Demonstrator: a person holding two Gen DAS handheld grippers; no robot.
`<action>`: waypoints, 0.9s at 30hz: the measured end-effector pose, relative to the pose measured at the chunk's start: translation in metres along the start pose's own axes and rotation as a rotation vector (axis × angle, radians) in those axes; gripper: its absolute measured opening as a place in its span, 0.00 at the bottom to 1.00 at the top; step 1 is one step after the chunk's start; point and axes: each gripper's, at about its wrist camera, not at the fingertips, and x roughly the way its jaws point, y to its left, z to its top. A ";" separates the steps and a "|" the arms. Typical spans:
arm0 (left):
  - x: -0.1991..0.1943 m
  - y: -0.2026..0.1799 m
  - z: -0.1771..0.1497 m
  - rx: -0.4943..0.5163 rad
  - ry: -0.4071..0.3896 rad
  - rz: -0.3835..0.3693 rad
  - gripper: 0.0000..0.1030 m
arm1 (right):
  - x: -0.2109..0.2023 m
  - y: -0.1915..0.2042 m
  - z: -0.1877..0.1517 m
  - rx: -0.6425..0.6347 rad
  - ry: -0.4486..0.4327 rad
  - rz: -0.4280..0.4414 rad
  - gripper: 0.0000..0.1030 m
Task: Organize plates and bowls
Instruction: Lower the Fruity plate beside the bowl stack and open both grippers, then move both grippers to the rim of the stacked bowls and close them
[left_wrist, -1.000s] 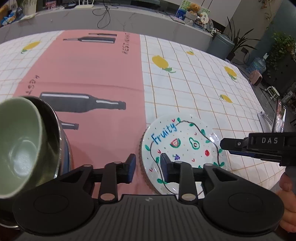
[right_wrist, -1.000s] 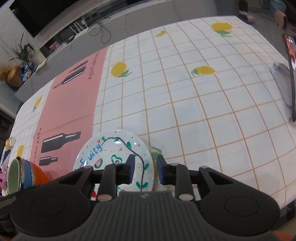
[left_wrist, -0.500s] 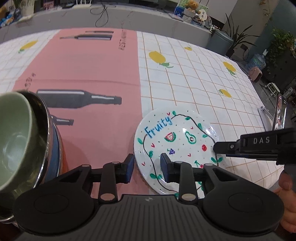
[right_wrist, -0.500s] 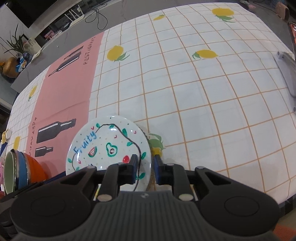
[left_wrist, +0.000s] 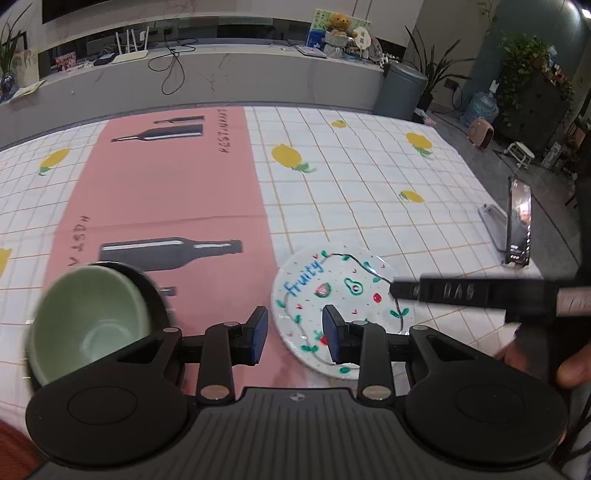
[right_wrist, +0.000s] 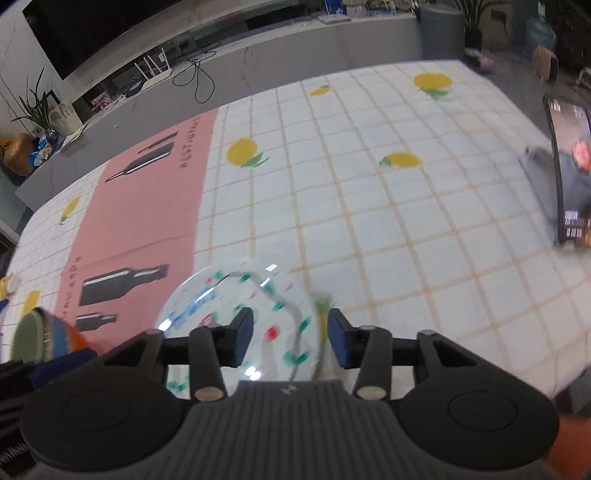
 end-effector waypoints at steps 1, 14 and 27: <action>-0.006 0.005 0.001 0.001 -0.001 0.008 0.41 | -0.002 0.006 -0.004 0.005 0.014 0.006 0.46; -0.064 0.076 0.007 -0.035 -0.138 0.136 0.71 | -0.041 0.119 -0.020 -0.082 0.001 0.095 0.77; -0.038 0.166 -0.018 -0.286 -0.060 0.148 0.79 | 0.005 0.160 -0.032 -0.014 0.160 0.124 0.85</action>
